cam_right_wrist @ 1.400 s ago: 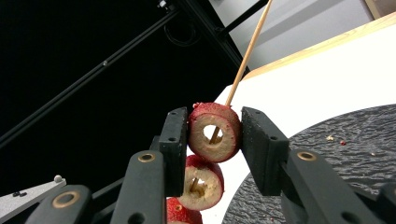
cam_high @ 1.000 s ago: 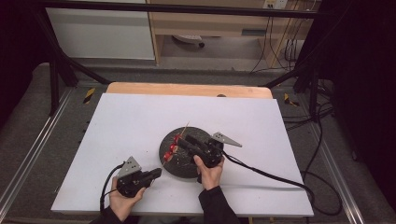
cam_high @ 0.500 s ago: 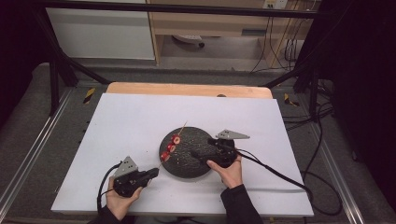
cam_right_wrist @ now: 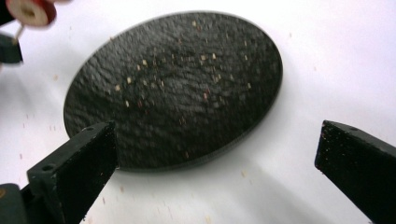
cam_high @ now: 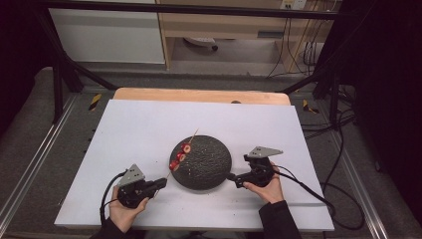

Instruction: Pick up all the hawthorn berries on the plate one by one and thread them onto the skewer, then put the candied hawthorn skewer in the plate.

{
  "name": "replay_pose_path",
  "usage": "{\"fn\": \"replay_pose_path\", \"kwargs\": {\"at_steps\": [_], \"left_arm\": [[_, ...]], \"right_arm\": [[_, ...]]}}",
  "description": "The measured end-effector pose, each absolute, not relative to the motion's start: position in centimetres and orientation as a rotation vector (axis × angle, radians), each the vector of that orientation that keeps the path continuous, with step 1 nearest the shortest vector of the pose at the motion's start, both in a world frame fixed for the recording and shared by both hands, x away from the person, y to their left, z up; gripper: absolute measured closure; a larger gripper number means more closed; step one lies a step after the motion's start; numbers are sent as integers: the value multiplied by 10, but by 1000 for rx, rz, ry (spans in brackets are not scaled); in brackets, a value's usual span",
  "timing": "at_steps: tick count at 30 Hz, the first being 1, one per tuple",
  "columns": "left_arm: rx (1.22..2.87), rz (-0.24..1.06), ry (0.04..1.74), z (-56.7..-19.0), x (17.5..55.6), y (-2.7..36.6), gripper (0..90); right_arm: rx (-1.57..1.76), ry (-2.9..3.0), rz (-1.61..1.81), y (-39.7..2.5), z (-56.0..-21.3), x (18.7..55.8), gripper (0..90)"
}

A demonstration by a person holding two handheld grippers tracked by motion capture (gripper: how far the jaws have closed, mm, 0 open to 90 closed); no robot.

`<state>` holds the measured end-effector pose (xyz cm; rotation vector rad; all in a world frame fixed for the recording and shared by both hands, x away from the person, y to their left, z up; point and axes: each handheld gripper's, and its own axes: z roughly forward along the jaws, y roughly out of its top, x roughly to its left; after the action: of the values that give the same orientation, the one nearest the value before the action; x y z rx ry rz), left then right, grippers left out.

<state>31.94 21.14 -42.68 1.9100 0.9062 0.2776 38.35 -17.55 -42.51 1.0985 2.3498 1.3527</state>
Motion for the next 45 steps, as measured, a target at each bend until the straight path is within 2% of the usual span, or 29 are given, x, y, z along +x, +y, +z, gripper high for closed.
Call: {"fn": "replay_pose_path", "kwargs": {"at_steps": [20,32,45], "left_arm": [[2037,314,877,-392,348,197,885],[2148,295,887,-398,368,174,885],[2242,282,917,-411,373,163,885]], "right_arm": [[1157,2326,1298,-234,-453,364,7],[1174,2303,1307,-247,-454,357,7],[1171,2321,1298,-247,-456,354,7]]}}
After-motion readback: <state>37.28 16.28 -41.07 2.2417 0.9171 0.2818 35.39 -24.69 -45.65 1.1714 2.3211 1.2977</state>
